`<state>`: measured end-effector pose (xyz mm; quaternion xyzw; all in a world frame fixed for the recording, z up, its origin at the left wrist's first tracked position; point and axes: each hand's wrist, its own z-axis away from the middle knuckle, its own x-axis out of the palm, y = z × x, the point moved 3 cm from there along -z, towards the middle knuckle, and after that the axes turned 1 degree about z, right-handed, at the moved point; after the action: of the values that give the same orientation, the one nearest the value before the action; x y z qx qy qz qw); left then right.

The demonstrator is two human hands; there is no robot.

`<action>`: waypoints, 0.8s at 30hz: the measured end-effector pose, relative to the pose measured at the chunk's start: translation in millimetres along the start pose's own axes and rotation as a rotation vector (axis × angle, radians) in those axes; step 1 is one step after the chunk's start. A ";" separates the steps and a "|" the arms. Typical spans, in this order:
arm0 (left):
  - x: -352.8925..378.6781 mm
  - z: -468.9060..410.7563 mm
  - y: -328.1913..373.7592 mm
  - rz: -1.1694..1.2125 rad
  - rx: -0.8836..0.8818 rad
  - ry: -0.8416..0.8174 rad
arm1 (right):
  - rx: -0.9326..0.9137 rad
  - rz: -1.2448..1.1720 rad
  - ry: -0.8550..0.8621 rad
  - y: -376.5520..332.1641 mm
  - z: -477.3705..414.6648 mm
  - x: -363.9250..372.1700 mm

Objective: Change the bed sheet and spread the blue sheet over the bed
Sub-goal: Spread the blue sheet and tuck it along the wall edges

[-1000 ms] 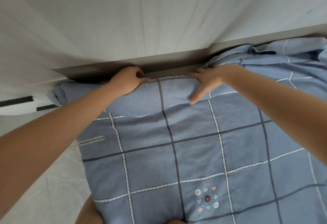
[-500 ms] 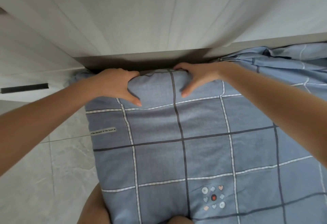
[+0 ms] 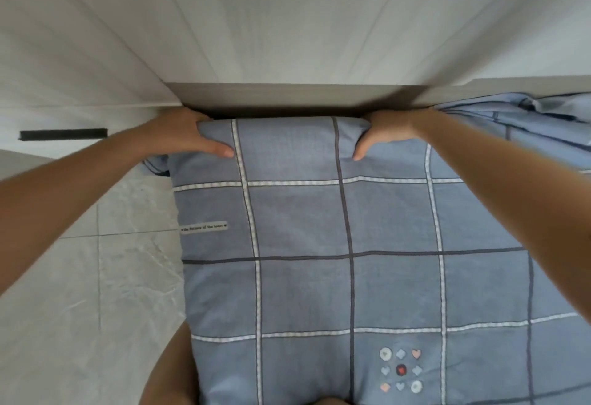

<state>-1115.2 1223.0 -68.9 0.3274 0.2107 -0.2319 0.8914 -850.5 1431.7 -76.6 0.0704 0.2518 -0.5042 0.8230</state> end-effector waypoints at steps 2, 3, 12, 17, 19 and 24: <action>1.7 4.8 -11.5 0.190 -0.074 0.088 | -0.013 -0.001 0.152 1.0 2.3 8.2; 3.6 8.6 -19.4 0.298 -0.115 0.152 | -0.027 0.049 0.245 -0.1 5.0 13.7; 51.3 31.9 -51.7 1.165 -0.282 0.296 | 0.097 -0.253 -0.009 2.7 26.9 -4.7; 54.4 23.7 -57.1 1.140 -0.357 0.430 | 0.116 -0.228 0.056 -1.3 6.9 8.9; 59.6 25.1 -54.7 1.003 -0.407 0.585 | 0.115 -0.091 0.174 1.5 1.7 16.0; 79.4 47.5 -2.7 0.278 -0.274 1.021 | 0.054 0.338 0.290 26.9 23.5 18.9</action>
<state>-1042.2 1166.9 -79.0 0.3039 0.5999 0.1062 0.7325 -812.3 1420.9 -69.2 0.2052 0.3384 -0.3505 0.8488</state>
